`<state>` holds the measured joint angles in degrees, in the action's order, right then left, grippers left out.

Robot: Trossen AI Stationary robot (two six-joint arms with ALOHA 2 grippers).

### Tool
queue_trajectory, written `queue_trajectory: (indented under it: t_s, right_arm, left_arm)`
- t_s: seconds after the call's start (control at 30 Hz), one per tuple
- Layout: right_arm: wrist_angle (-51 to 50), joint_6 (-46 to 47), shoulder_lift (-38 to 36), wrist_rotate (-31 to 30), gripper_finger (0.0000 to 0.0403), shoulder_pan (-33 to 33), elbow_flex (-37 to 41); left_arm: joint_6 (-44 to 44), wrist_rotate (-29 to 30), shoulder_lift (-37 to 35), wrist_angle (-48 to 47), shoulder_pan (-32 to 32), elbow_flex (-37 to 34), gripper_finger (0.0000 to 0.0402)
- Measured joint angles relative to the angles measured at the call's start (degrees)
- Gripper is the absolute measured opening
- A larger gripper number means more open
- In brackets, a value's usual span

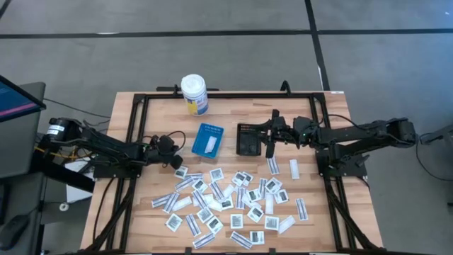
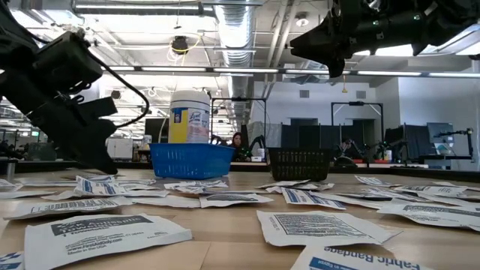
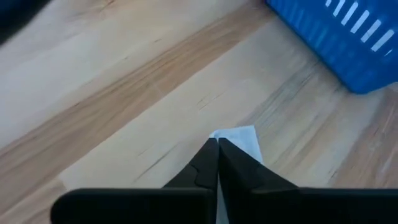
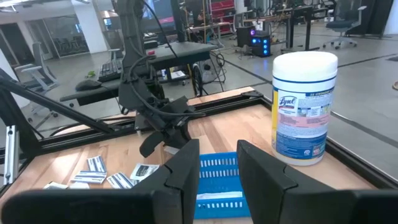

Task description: Pick & Place First Aid Supplies

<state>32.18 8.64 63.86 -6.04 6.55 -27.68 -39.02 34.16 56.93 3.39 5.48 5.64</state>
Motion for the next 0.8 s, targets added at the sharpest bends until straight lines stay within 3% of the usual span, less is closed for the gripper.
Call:
queue_trajectory:
  t_s: [0.17, 0.6, 0.8]
  right_arm:
    - [0.0, 0.0, 0.0, 0.0, 0.0102, -0.2, 0.0]
    - [-0.1, 0.0, 0.0, 0.0, 0.0102, -2.8, 0.0]
    - [0.0, 0.0, 0.0, 0.0, 0.0102, -2.5, 0.0]
  left_arm:
    - [7.0, -3.5, -1.4, 5.1, 1.0, 0.4, 0.0004]
    - [20.1, -0.3, -9.0, 7.6, 1.4, 11.6, 0.0004]
    - [25.1, -0.4, -5.2, 21.7, 0.6, 13.9, 0.0004]
